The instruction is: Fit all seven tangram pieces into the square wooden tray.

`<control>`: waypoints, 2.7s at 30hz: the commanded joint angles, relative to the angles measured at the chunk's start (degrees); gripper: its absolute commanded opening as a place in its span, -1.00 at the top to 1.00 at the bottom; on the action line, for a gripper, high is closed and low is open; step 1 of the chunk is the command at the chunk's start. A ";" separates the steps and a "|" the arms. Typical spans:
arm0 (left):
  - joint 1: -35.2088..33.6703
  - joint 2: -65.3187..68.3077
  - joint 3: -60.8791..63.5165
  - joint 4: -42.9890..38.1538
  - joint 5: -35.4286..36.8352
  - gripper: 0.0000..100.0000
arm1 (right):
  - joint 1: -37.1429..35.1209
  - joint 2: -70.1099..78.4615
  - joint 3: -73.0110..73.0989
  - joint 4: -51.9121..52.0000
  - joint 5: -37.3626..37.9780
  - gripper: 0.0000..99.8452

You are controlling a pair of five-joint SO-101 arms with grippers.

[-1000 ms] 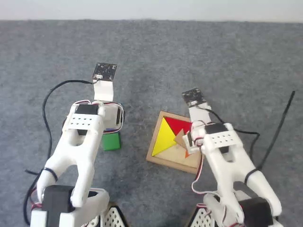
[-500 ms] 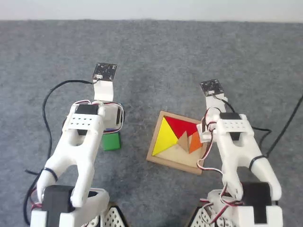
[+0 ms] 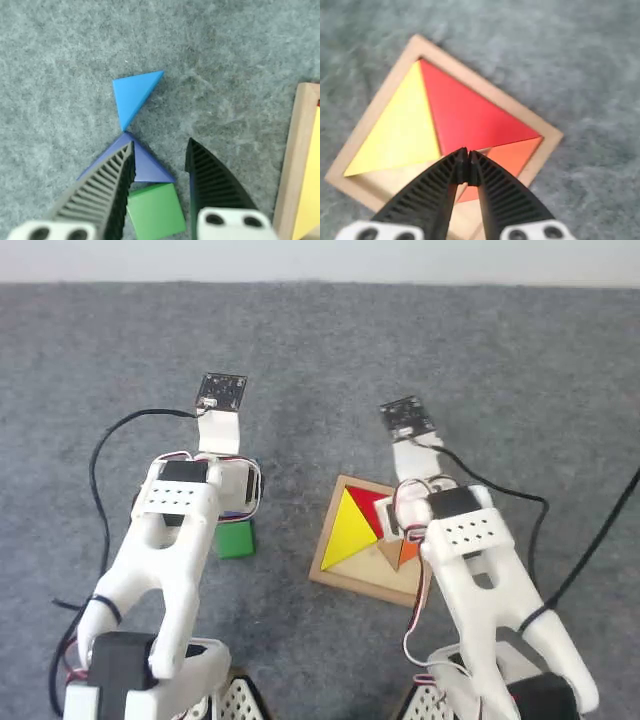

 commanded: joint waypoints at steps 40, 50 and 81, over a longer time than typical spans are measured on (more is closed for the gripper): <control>-4.92 13.01 -9.89 18.64 -36.04 0.56 | 17.01 -12.26 20.57 -6.29 11.43 0.98; 1.85 21.63 -9.98 15.65 -38.86 0.56 | 17.10 -12.26 20.57 -6.29 11.34 0.98; 15.47 23.82 -32.13 29.19 -23.91 0.79 | 17.27 -12.35 21.54 -7.78 11.34 0.98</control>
